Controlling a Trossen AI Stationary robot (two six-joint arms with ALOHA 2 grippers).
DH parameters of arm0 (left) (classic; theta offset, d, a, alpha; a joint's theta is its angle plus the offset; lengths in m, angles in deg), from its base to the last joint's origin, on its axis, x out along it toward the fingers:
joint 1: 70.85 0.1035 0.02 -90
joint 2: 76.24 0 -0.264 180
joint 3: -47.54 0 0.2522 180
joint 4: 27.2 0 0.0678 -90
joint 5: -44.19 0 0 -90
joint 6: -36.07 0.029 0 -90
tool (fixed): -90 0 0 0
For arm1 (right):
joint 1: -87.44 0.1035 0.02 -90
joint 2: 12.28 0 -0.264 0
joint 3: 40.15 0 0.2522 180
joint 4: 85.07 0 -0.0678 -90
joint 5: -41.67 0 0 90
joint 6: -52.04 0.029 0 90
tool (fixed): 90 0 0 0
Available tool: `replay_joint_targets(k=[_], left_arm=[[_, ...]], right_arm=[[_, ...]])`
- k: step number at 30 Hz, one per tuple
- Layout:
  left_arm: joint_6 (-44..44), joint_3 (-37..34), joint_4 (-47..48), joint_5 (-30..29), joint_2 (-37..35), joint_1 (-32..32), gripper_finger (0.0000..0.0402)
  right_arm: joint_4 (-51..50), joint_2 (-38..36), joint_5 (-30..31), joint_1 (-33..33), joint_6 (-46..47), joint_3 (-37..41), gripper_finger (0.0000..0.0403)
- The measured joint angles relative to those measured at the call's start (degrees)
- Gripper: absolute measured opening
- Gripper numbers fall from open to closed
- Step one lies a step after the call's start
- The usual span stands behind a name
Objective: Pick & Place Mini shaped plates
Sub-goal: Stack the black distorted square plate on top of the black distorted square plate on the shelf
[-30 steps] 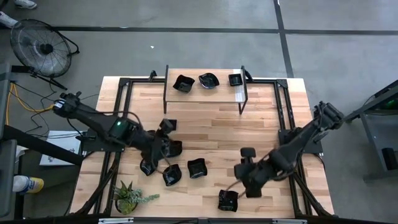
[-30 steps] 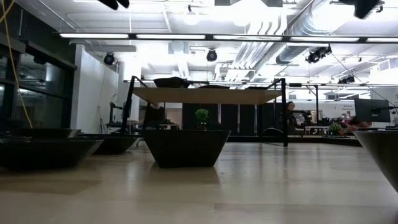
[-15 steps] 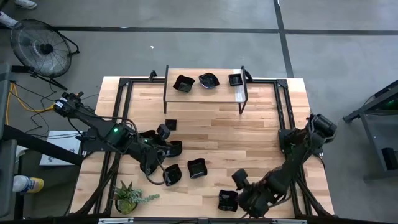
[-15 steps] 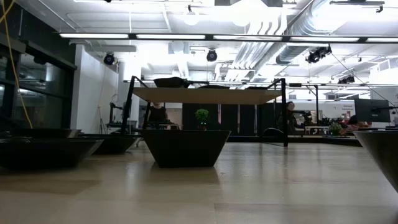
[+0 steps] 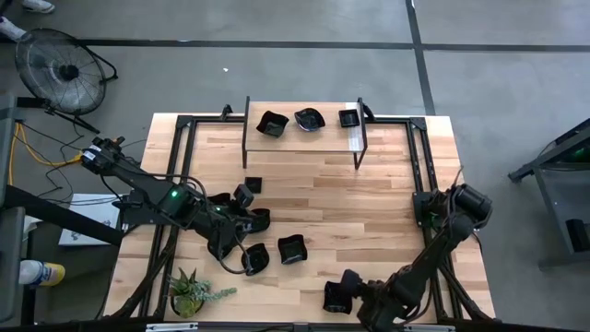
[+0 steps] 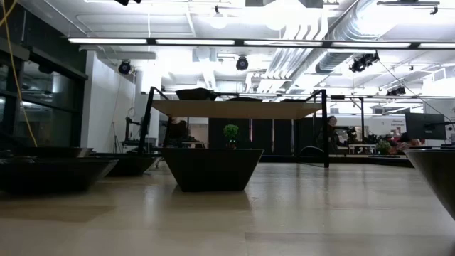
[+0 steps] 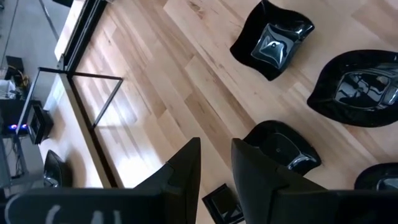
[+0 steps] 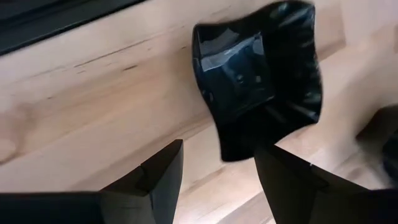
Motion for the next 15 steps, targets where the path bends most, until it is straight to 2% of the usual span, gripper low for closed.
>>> replay_joint_targets(k=[5,15], left_arm=[[0.00,0.00,0.00,-0.13,0.00,0.00,0.0085],[-0.44,0.00,0.04,-0.11,0.00,0.00,0.0085]], right_arm=[[2.64,0.50,0.69,-0.04,-4.52,-0.02,0.0193],[3.58,1.67,-0.97,-0.92,-5.86,-0.02,0.0192]])
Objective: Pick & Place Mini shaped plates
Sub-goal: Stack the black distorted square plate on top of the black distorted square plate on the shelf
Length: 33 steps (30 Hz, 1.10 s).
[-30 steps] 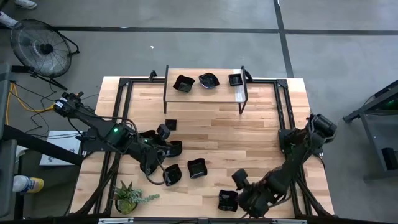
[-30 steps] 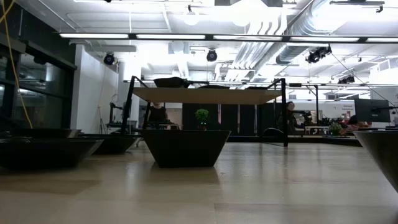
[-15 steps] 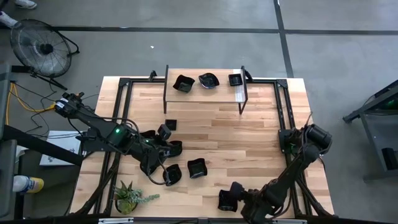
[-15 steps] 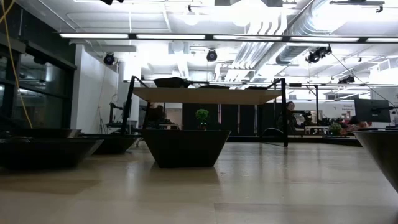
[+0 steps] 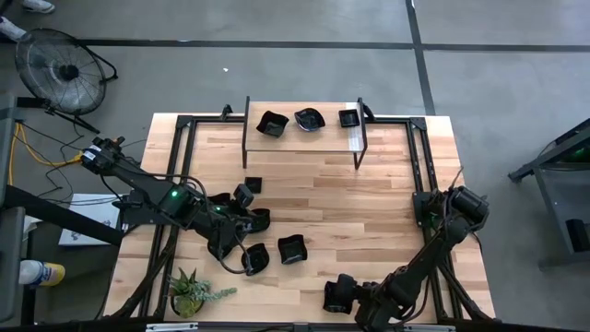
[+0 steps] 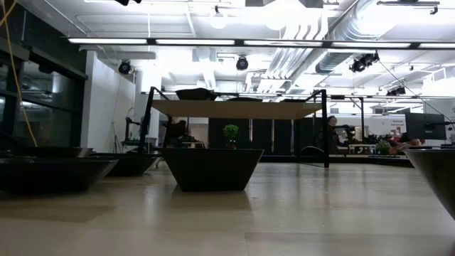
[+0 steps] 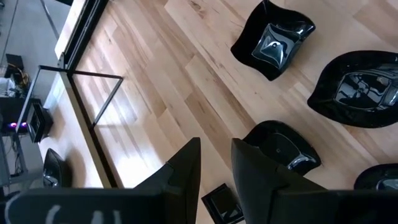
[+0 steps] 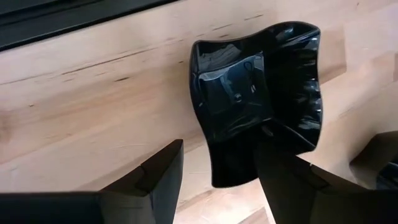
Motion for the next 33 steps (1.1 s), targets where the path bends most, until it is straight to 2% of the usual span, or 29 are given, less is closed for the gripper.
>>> replay_joint_targets(k=[9,18,23,33], left_arm=[[-0.02,-0.02,-0.02,0.00,-0.02,0.00,0.0085],[-0.02,-0.02,0.00,0.04,-0.02,0.00,0.0085],[-0.02,-0.02,0.00,0.07,-0.02,0.00,0.0085],[-0.02,-0.02,0.01,0.11,-0.02,0.00,0.0085]], right_arm=[[0.51,0.47,-0.63,-0.76,-0.01,0.00,0.0188],[0.48,0.47,-3.18,-0.83,1.72,0.00,0.0111],[0.46,0.46,-3.27,-1.02,2.60,0.00,0.0084],[1.47,0.46,-3.68,-1.71,2.57,0.70,0.0079]])
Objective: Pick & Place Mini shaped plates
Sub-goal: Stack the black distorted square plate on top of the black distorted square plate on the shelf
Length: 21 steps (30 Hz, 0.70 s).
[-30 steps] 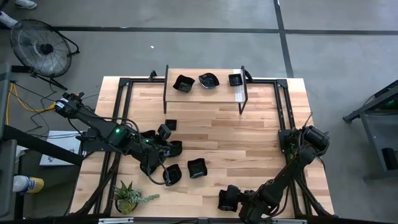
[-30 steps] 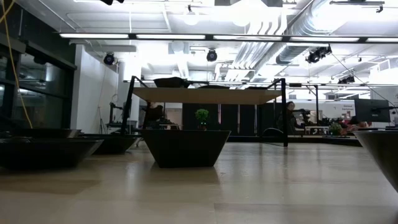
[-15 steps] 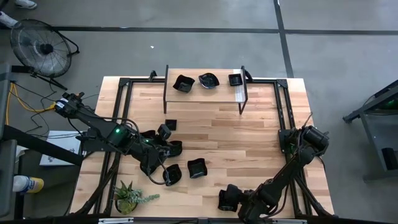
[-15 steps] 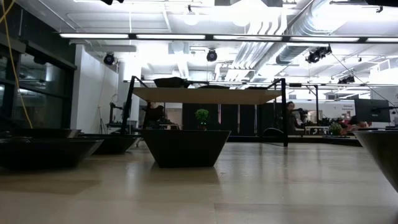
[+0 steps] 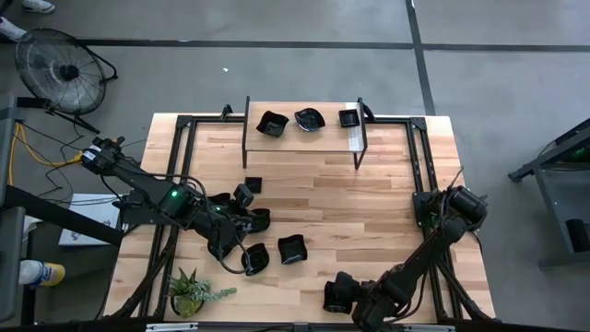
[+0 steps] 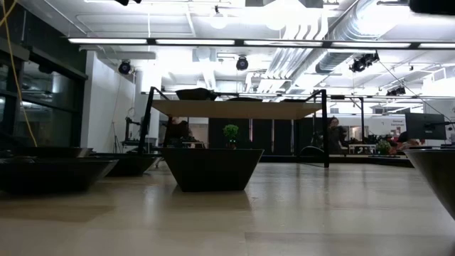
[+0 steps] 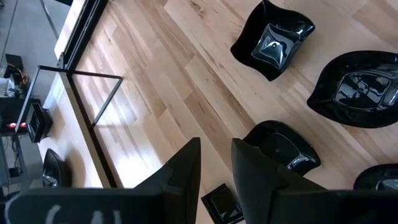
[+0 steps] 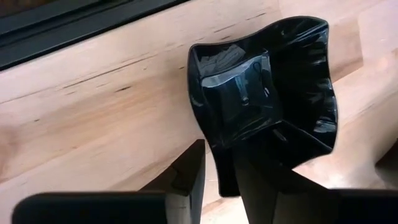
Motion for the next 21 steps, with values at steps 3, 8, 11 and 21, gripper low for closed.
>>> replay_joint_targets(k=[3,8,11,21], left_arm=[[-0.02,0.00,0.01,0.04,0.00,0.00,0.0085],[-0.37,0.00,0.21,0.04,0.00,0.00,0.0085],[-0.37,0.00,0.20,0.04,0.00,0.00,0.0085],[-0.39,0.00,-0.03,0.04,0.00,0.00,0.0085]], right_arm=[[1.58,0.04,-0.14,-0.13,0.03,2.23,0.0078],[2.55,0.04,2.01,-0.06,0.04,2.85,0.0072],[2.64,0.04,3.06,-0.06,0.64,2.87,0.0058],[2.71,0.04,3.75,0.74,3.39,2.89,0.0004]])
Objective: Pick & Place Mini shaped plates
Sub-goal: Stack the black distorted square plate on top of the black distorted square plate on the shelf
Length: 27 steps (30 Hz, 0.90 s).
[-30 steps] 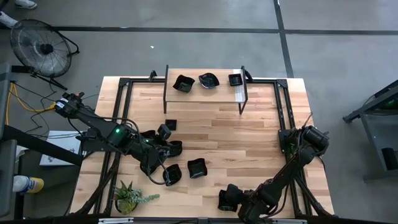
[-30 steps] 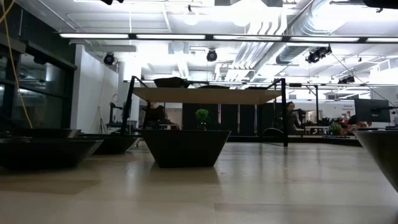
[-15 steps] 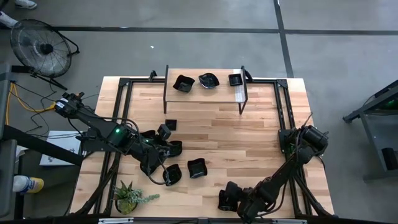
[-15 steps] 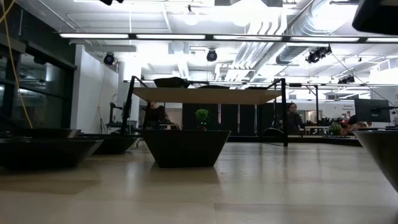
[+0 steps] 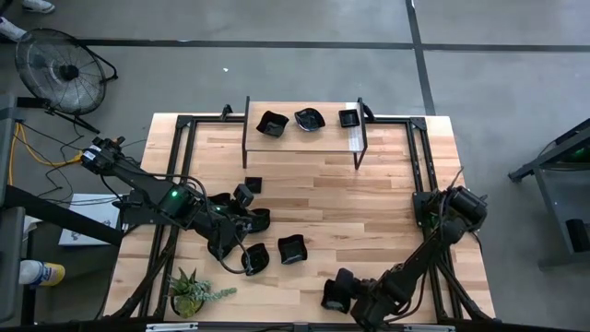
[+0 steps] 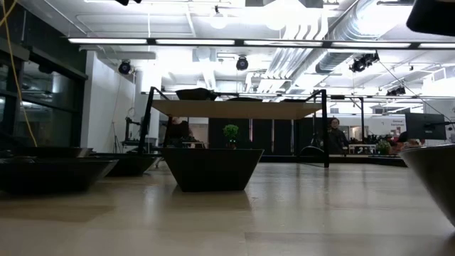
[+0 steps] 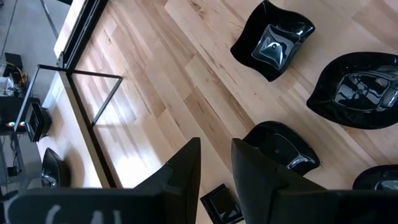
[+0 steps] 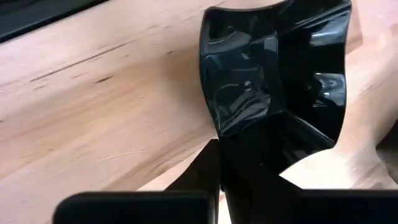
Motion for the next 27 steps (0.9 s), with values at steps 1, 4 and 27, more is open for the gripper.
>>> replay_joint_targets(k=[1,4,27], left_arm=[[0.00,0.00,0.00,0.00,0.00,0.00,0.0085],[0.00,0.00,-0.02,-0.02,0.00,0.00,0.0085],[28.24,-0.04,-15.76,6.79,9.71,6.08,0.0085]], right_arm=[[0.10,0.00,0.70,0.10,0.21,0.00,0.0006],[0.16,-0.04,3.63,0.47,1.23,0.02,0.0007],[-17.03,-0.52,14.85,-4.43,-4.79,-9.53,0.0005]])
